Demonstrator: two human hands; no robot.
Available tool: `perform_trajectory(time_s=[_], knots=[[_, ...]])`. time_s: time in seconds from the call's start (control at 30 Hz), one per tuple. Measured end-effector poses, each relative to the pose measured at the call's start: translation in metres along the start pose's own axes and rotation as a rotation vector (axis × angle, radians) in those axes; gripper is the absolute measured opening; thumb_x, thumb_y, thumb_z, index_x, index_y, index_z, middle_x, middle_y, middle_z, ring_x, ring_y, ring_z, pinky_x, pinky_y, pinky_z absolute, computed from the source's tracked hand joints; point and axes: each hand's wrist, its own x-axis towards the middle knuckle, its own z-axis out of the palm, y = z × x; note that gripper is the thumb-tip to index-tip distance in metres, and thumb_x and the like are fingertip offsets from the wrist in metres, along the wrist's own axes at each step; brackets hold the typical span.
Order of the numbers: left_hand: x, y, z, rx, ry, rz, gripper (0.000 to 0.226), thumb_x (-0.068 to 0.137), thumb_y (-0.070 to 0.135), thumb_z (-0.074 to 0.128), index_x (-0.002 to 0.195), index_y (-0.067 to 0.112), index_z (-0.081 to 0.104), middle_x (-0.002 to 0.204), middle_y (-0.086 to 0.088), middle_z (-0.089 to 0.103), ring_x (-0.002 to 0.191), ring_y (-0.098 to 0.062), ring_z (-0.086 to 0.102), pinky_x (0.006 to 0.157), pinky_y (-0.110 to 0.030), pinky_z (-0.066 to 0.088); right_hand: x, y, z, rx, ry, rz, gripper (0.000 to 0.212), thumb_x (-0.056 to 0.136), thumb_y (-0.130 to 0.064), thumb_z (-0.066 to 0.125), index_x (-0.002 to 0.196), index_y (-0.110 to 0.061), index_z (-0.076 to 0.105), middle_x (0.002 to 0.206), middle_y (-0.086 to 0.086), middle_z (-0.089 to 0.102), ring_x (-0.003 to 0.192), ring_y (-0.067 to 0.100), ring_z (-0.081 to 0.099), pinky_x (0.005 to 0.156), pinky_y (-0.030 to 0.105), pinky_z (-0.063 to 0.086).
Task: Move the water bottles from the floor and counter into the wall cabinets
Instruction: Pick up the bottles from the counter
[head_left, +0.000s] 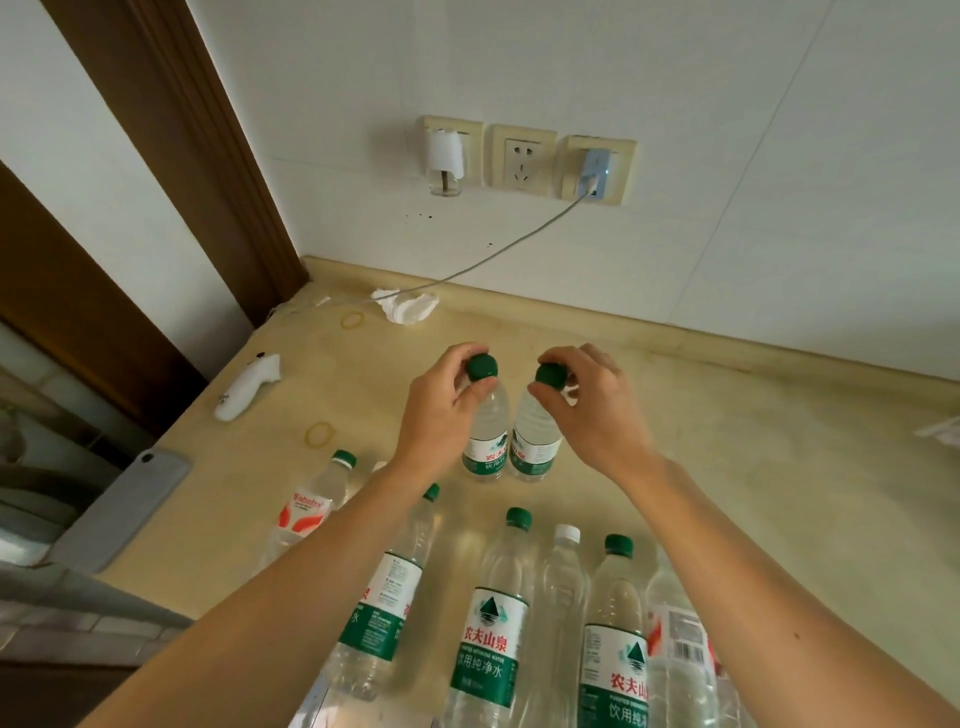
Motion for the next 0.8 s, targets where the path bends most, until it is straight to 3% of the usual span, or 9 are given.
perform_trajectory(time_s=[0.2,0.3,0.4,0.5,0.63,0.8], knots=[[0.001,-0.006,-0.002,0.048,-0.036,0.012,0.032,0.094,0.015,0.069,0.123,0.022,0.059,0.112,0.021,0.067,0.109,0.004,0.063,0.093,-0.013,0.047,0.001,0.019,0.01,0.133,-0.061,0.119,0.038,0.084,-0.028,0.079,0.119,-0.023,0.064,0.112,-0.005,0.056,0.102,0.015,0.056,0.092,0.038,0.052],[-0.002,-0.01,-0.006,0.087,-0.115,0.021,0.03,0.093,0.023,0.071,0.12,0.025,0.058,0.104,0.031,0.066,0.103,0.013,0.059,0.088,-0.006,0.042,-0.004,0.036,0.018,0.233,-0.165,0.252,0.059,0.079,-0.033,0.083,0.131,-0.026,0.056,0.119,-0.01,0.052,0.103,0.007,0.055,0.093,0.032,0.051],[-0.007,-0.021,-0.005,0.134,-0.172,-0.065,0.046,0.088,0.029,0.077,0.129,0.021,0.057,0.12,0.017,0.066,0.115,0.002,0.058,0.099,-0.018,0.045,-0.011,0.057,0.031,0.287,-0.257,0.335,0.073,0.073,-0.034,0.087,0.136,-0.03,0.05,0.126,-0.011,0.055,0.111,0.008,0.057,0.094,0.031,0.05],[-0.013,-0.036,0.003,0.15,-0.162,-0.202,0.069,0.077,0.031,0.087,0.136,0.022,0.052,0.129,0.008,0.063,0.12,-0.009,0.058,0.103,-0.032,0.048,-0.017,0.073,0.044,0.325,-0.302,0.385,0.071,0.07,-0.032,0.088,0.13,-0.033,0.05,0.123,-0.016,0.06,0.113,0.006,0.058,0.091,0.028,0.049],[-0.016,-0.055,0.017,0.118,-0.138,-0.32,0.065,0.069,0.034,0.091,0.122,0.036,0.053,0.115,0.015,0.066,0.107,-0.005,0.064,0.092,-0.036,0.055,-0.016,0.083,0.057,0.398,-0.307,0.407,0.069,0.069,-0.032,0.089,0.128,-0.034,0.053,0.117,-0.018,0.064,0.109,0.001,0.059,0.089,0.024,0.05],[-0.019,-0.07,0.029,0.052,-0.085,-0.347,0.061,0.064,0.041,0.091,0.112,0.038,0.054,0.105,0.013,0.068,0.096,-0.002,0.066,0.085,-0.034,0.057,-0.013,0.086,0.067,0.498,-0.3,0.398,0.068,0.072,-0.025,0.091,0.13,-0.028,0.054,0.117,-0.009,0.066,0.105,0.006,0.064,0.076,0.015,0.051]])
